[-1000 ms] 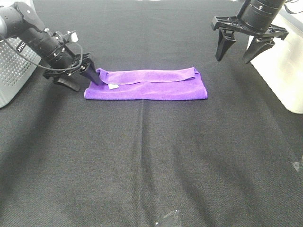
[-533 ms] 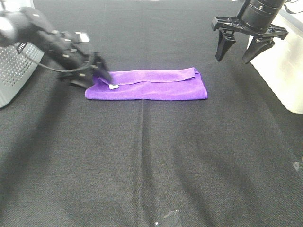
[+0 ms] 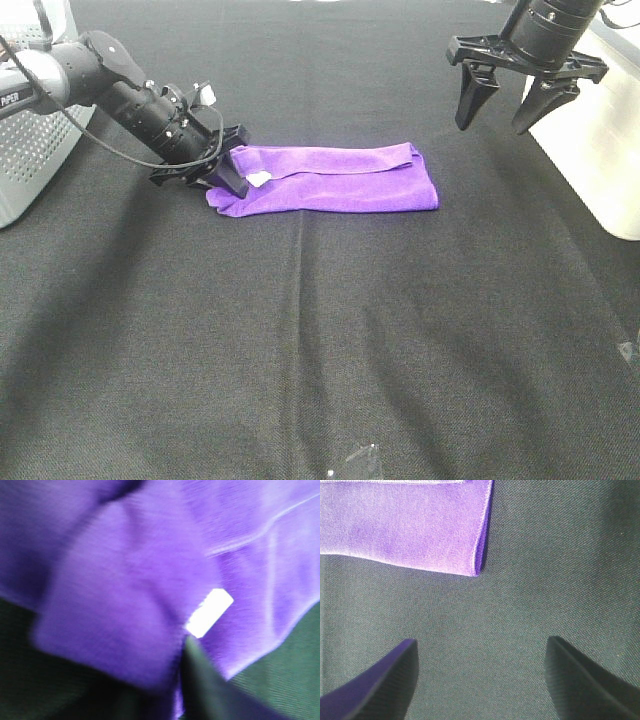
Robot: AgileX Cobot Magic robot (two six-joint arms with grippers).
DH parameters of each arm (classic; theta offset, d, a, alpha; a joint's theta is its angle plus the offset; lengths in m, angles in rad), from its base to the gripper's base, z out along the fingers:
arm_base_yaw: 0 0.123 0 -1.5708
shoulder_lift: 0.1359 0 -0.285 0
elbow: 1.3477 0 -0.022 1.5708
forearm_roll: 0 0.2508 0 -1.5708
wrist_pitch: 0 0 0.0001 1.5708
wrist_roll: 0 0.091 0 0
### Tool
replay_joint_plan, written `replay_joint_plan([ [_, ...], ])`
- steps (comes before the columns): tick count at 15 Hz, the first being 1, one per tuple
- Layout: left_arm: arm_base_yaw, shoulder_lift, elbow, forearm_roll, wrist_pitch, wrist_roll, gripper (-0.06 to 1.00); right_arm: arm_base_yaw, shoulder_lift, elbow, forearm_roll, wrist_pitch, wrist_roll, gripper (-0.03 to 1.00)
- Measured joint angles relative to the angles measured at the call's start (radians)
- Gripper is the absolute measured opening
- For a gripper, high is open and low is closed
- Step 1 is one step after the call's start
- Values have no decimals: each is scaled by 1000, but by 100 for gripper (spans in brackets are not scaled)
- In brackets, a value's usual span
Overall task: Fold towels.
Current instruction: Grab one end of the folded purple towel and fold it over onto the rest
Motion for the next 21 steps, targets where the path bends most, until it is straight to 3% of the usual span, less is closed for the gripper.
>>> replay_joint_plan([
  [3,-2,-1,-11,18,8,0,4,0,0,0,0,0,-1,69],
  [7,5,-42,-73,268,74,-2,4,0,-5,0,0,0,-1,69],
  [8,20,-63,-73,298,76,-2,4,0,-11,0,0,0,-1,69],
  [14,16,-143,-77,307,81,13,4,0,-18,0,0,0,-2,69],
  [21,-132,-146,-96,234,80,72,4,0,-48,0,0,0,-18,69],
])
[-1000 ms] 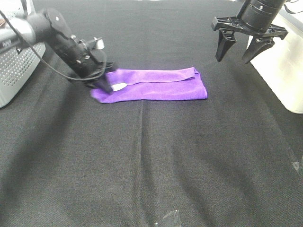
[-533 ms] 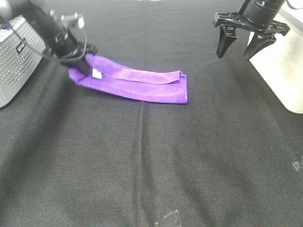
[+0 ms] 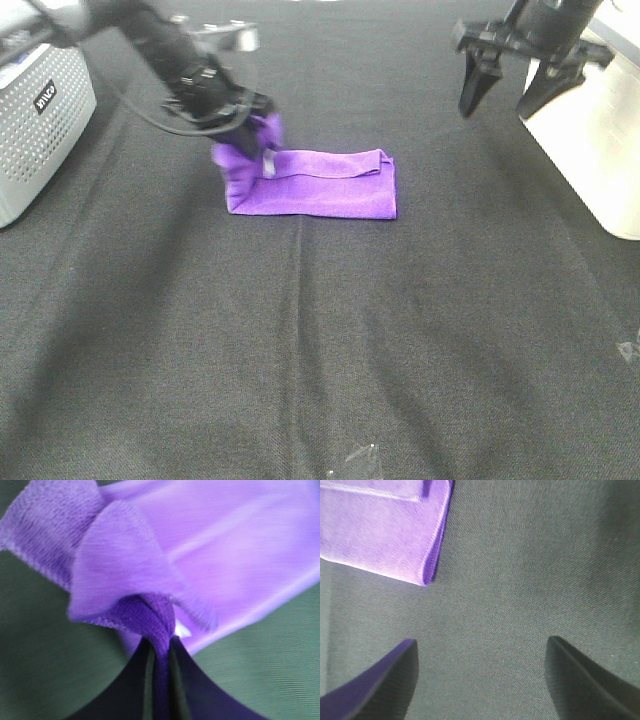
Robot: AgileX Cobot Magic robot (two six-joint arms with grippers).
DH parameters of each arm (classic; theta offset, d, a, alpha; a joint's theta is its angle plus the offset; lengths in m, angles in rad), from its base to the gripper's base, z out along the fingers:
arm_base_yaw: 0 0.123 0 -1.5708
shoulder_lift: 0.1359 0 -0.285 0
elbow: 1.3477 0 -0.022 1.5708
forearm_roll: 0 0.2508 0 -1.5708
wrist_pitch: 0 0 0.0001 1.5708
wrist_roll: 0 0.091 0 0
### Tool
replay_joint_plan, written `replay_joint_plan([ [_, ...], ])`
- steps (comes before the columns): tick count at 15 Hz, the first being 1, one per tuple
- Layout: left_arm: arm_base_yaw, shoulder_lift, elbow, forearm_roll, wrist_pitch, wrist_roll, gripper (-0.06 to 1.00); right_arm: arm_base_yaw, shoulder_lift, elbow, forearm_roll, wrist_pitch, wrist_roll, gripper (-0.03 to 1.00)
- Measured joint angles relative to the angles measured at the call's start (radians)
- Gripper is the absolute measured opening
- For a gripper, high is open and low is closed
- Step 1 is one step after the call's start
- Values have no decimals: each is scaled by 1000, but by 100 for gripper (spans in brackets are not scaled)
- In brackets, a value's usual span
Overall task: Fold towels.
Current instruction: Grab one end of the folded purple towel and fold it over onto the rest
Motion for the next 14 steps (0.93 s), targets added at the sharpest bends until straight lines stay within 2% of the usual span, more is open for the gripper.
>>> replay_joint_plan([
  [5,-30,0,0,-129,-83,0,4,0,-63,0,0,1,-3,69],
  [10,-56,12,0,-184,-139,11,4,0,-79,0,0,1,-6,69],
  [14,-67,45,0,-195,-176,7,4,0,-98,0,3,2,-10,69],
])
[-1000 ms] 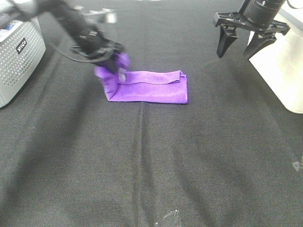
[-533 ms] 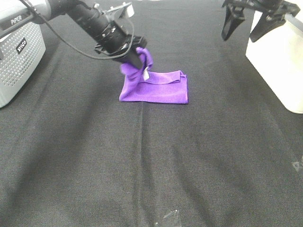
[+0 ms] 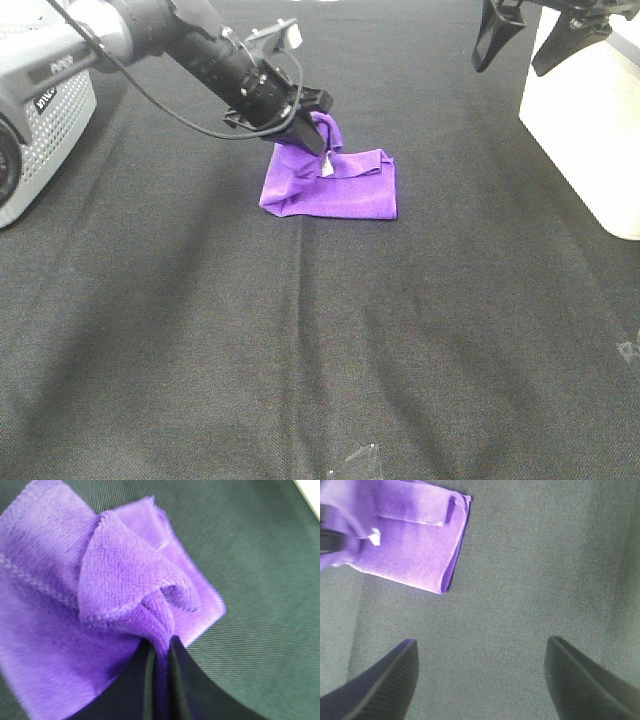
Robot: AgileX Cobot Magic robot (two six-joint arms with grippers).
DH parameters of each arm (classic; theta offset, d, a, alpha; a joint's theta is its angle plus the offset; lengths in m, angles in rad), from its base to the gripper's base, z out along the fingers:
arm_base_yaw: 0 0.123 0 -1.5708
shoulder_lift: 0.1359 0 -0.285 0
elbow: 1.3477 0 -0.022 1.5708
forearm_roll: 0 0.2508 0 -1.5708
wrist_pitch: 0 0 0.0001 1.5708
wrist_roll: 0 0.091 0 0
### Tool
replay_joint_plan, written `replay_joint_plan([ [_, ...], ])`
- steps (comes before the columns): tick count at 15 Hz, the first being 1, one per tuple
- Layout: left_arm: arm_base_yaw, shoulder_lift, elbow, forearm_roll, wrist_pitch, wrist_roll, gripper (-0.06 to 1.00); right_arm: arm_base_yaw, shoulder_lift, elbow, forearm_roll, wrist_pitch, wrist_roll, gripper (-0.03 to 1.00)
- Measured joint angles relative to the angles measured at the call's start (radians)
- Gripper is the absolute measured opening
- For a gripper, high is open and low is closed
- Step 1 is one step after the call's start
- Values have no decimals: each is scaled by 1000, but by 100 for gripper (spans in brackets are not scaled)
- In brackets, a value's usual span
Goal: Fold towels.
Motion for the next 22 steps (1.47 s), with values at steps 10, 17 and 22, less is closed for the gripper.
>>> replay_joint_plan([
  [10,-90,44,0,-192,-188,17,70,0,-2,0,22,0,-10,69],
  [17,-8,-60,-19,13,-82,-55,74,0,-3,0,22,0,-19,69],
  [22,50,-208,-22,506,145,-290,75,0,-69,0,-21,0,-17,71],
])
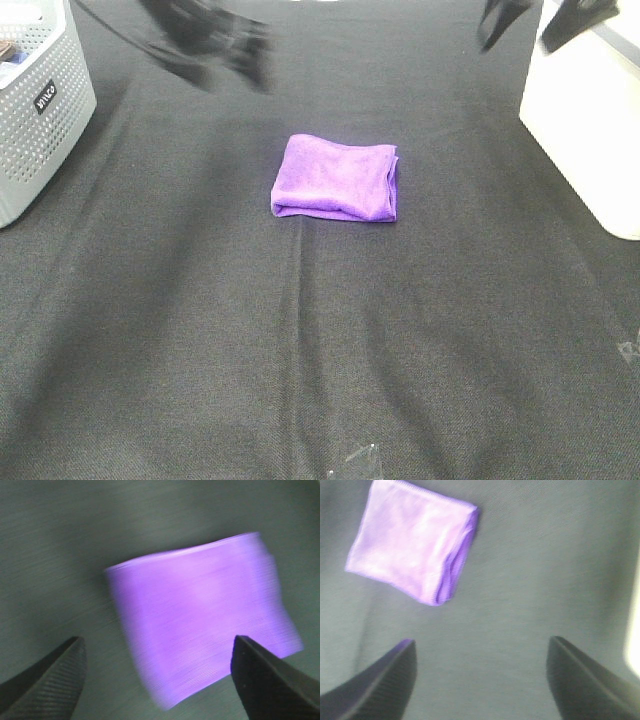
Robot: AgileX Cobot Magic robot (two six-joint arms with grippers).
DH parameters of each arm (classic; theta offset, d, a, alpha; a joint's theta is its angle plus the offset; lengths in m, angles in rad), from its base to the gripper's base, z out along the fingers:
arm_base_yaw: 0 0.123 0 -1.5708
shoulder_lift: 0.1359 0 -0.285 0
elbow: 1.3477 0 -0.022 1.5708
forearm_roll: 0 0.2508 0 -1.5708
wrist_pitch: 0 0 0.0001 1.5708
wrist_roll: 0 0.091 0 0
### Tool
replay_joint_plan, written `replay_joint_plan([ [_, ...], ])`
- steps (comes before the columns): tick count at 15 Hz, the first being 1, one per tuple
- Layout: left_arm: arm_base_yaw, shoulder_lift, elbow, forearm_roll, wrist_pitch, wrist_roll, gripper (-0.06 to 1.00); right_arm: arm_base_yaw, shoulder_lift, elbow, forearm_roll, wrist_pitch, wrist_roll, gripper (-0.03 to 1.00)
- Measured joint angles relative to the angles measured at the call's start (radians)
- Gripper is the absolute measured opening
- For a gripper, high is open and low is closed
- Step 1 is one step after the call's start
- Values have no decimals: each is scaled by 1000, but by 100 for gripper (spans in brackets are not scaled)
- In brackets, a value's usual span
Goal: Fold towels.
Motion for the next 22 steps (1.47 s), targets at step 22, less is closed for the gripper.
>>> replay_joint_plan([
  [22,281,-1881,1517,115,-42,-14,83,-1,-1682,1051,-215,1,79,78],
])
